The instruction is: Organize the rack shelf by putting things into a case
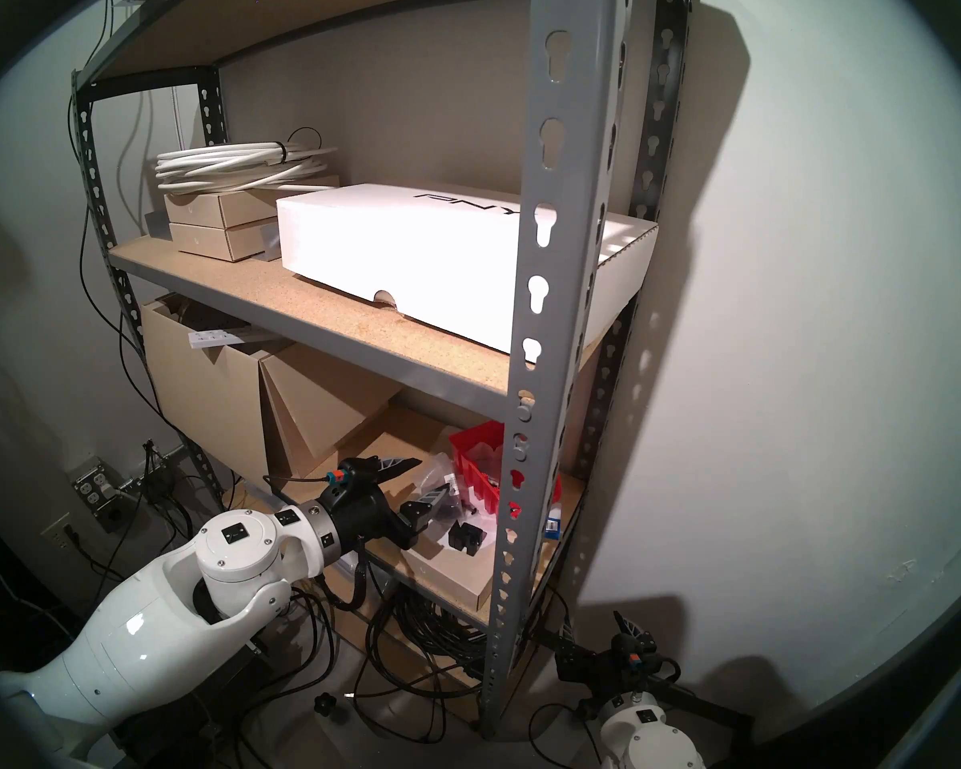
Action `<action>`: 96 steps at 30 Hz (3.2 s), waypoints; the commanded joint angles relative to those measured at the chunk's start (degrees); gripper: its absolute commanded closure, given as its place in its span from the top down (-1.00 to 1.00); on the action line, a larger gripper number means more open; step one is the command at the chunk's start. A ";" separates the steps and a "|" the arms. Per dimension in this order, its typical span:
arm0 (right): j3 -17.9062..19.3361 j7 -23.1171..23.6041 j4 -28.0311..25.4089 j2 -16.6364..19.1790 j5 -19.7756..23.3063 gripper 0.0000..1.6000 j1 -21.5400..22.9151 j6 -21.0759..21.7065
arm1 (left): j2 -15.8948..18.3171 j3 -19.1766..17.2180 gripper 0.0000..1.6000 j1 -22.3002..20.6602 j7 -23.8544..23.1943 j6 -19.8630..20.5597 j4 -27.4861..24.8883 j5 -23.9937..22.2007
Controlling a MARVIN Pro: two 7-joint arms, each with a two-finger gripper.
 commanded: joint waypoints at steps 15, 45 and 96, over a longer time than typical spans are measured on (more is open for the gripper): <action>0.00 0.00 -0.96 -0.01 0.01 1.00 0.02 -0.06 | -0.52 -1.15 -1.00 -0.04 0.58 -1.50 -1.15 -0.54; 0.00 0.00 -0.92 -0.01 0.01 1.00 0.05 -0.10 | -1.26 -7.08 -1.00 -1.52 -1.49 0.99 -8.50 -12.34; 0.00 0.00 -0.94 -0.01 0.01 1.00 0.03 -0.08 | -14.10 3.36 -1.00 -15.05 -1.38 1.47 6.44 -8.19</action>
